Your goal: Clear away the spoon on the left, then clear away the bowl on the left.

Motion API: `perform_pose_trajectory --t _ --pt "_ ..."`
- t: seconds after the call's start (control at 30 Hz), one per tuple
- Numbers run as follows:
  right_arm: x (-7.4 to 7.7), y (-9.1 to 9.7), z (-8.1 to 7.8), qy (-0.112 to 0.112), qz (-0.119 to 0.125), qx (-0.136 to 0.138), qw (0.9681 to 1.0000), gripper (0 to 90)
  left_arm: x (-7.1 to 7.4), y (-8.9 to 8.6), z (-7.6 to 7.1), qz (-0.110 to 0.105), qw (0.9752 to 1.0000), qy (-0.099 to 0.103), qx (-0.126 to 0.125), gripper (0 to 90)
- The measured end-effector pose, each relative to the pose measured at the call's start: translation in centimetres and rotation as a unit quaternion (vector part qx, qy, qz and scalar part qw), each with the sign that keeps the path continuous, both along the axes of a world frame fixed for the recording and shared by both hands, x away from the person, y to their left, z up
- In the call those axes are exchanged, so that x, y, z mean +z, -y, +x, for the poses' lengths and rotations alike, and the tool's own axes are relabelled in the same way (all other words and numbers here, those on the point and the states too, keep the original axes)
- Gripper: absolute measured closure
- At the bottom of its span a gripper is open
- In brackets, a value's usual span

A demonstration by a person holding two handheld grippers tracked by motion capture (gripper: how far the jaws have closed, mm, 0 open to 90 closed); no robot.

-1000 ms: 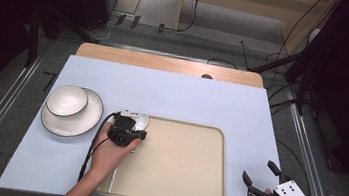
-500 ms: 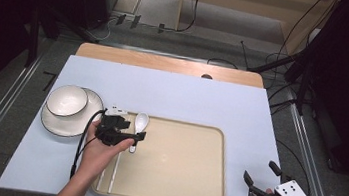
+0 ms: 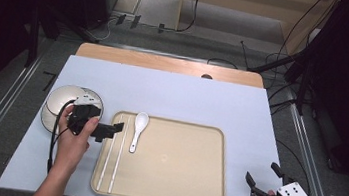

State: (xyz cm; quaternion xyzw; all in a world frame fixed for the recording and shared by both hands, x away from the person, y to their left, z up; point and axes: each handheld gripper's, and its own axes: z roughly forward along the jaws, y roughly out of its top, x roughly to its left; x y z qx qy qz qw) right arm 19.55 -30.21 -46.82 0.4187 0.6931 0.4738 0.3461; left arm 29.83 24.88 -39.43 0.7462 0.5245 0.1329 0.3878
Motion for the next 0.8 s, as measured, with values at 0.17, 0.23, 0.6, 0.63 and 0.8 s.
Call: perform_pose_trajectory --t 0.17,0.23,0.6,0.63,0.8 --pt "0.0 -0.1 0.0 -0.001 -0.003 0.0 1.0 13.0 0.5 -1.8 0.2 0.013 0.9996 0.004 0.026 0.0" --pt "0.0 -0.1 -0.1 -0.001 -0.002 -0.001 1.0 13.0 0.6 -2.6 0.2 0.009 0.9994 0.005 0.033 0.0" --pt "0.2 -0.1 -0.1 0.003 -0.005 0.003 1.0 13.0 1.1 -6.6 0.1 0.0 0.9977 0.011 0.067 0.0" --pt "0.2 -0.1 -0.1 0.003 -0.004 0.003 1.0 13.0 1.1 -6.9 0.1 0.0 0.9975 0.01 0.07 0.0" --pt "0.2 -0.2 -0.2 0.003 -0.005 0.008 1.0 13.0 1.2 -8.7 0.2 -0.008 0.9957 0.005 0.092 0.0"
